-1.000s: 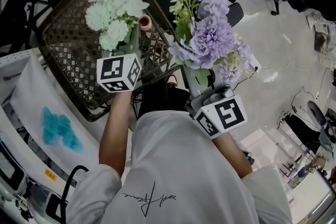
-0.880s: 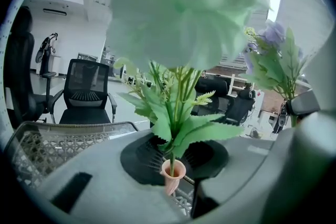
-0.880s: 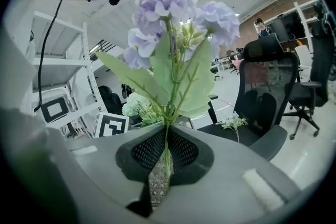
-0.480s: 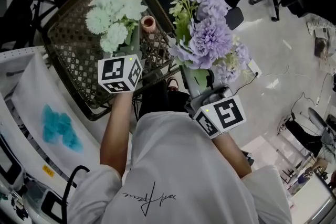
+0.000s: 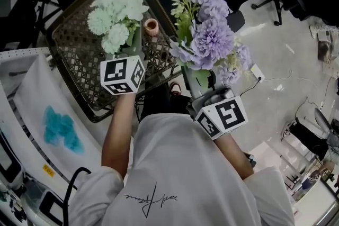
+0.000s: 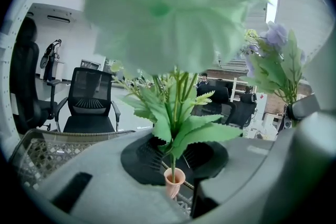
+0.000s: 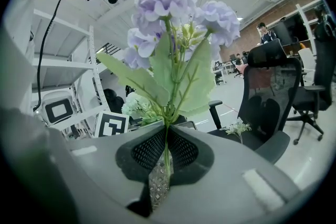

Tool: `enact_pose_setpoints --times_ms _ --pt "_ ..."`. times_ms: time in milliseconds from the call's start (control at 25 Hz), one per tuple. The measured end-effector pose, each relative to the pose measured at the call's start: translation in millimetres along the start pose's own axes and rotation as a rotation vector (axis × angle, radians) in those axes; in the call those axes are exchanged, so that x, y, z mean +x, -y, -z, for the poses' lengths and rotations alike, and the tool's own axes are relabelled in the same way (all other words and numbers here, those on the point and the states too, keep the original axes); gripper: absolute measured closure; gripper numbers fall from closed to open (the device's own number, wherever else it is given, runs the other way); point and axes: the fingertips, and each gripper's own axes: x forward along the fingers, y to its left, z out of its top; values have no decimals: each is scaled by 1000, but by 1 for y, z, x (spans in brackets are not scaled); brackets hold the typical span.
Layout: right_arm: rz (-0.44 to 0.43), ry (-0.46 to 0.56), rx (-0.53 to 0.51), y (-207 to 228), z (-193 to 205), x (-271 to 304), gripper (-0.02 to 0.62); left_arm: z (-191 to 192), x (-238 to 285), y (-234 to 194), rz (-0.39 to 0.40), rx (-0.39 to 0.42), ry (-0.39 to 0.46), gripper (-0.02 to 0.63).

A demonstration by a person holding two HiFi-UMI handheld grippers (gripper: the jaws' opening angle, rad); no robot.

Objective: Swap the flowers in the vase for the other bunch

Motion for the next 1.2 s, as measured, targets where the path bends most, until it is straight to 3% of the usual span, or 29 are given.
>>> enact_pose_setpoints --times_ms 1200 --pt "-41 69 -35 4 -1 10 572 -4 -1 -3 -13 2 50 534"
